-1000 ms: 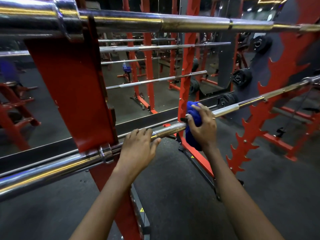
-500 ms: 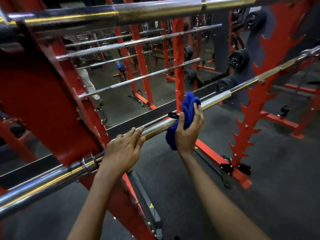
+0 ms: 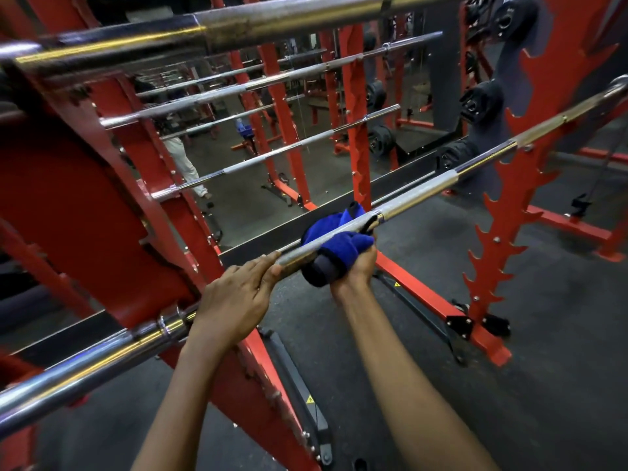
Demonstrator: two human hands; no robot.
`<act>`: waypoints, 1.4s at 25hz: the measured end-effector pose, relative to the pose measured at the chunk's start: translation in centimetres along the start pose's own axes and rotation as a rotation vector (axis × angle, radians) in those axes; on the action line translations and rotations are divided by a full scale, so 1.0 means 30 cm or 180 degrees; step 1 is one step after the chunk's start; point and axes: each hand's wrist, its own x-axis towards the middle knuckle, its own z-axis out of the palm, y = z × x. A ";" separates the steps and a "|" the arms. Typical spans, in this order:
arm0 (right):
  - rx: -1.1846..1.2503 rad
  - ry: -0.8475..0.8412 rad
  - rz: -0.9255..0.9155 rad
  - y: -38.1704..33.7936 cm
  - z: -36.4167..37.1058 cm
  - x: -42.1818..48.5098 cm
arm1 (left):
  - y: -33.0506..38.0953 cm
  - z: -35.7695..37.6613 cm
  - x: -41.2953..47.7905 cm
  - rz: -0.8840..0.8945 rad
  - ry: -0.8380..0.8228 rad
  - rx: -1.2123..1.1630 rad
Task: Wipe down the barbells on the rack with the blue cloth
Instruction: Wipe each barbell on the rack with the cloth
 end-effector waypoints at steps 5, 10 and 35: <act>-0.0862 0.0982 -0.0380 -0.035 -0.065 -0.008 | -0.010 0.020 0.006 -0.0003 0.0062 0.0034; -0.1459 0.1086 -0.0081 -0.116 -0.032 -0.008 | -0.007 0.026 0.007 -0.0084 0.0047 0.0057; -0.6211 -0.1938 -0.4056 -0.413 -0.113 0.159 | 0.229 0.122 0.208 0.0491 0.0149 0.0873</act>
